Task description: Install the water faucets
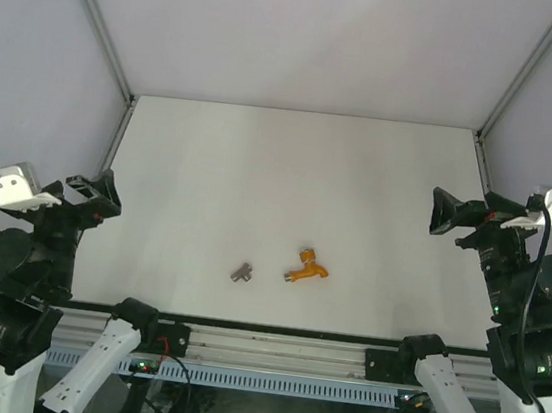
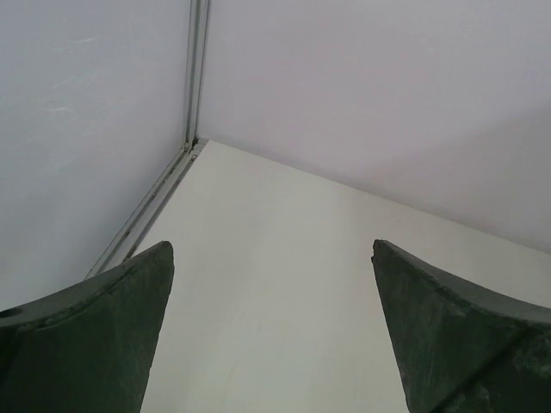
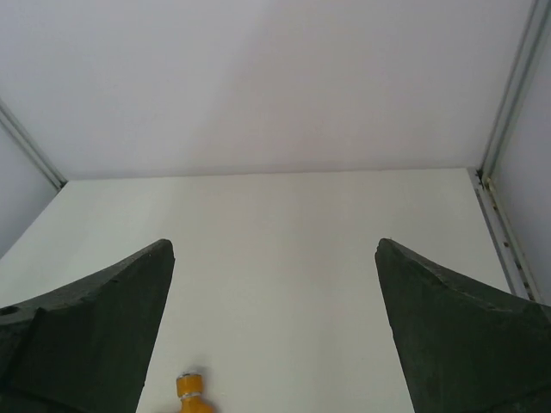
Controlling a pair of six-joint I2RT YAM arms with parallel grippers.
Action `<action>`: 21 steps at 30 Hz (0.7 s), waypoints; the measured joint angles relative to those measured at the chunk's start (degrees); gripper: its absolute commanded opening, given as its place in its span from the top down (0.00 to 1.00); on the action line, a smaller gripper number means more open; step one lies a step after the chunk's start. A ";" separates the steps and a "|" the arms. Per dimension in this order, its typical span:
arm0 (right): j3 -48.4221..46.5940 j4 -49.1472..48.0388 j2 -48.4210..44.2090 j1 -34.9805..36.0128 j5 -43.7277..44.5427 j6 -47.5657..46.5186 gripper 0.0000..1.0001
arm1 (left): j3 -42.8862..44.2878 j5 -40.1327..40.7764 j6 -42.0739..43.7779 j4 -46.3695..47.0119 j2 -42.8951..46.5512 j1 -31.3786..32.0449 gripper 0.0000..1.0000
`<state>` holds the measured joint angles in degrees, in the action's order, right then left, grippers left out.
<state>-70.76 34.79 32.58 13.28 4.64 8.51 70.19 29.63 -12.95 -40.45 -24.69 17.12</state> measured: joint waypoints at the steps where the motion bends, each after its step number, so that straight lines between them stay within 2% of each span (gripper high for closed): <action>1: 0.00 0.52 -0.28 -2.40 -1.42 0.61 0.00 | -0.50 -1.05 -0.04 0.00 0.02 -1.14 0.00; 8: 0.81 2.99 -2.71 -15.93 -11.50 3.58 0.00 | -5.33 -7.54 -2.82 -0.37 0.00 -7.52 0.00; 14: 6.60 3.08 -2.78 -23.63 -23.15 6.25 0.00 | -16.24 -14.14 -7.74 1.40 1.70 -12.50 0.00; 17: 10.36 2.21 -1.64 -21.29 -26.25 7.89 0.00 | -21.88 -18.05 -11.06 2.45 1.97 -14.43 0.00; 21: 14.86 0.42 1.99 -8.61 -24.74 8.35 0.02 | -28.79 -24.20 -15.58 4.22 0.52 -16.17 0.00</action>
<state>-55.90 35.20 34.57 4.67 -20.10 16.86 41.41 5.43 -28.53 -36.23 -24.16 0.95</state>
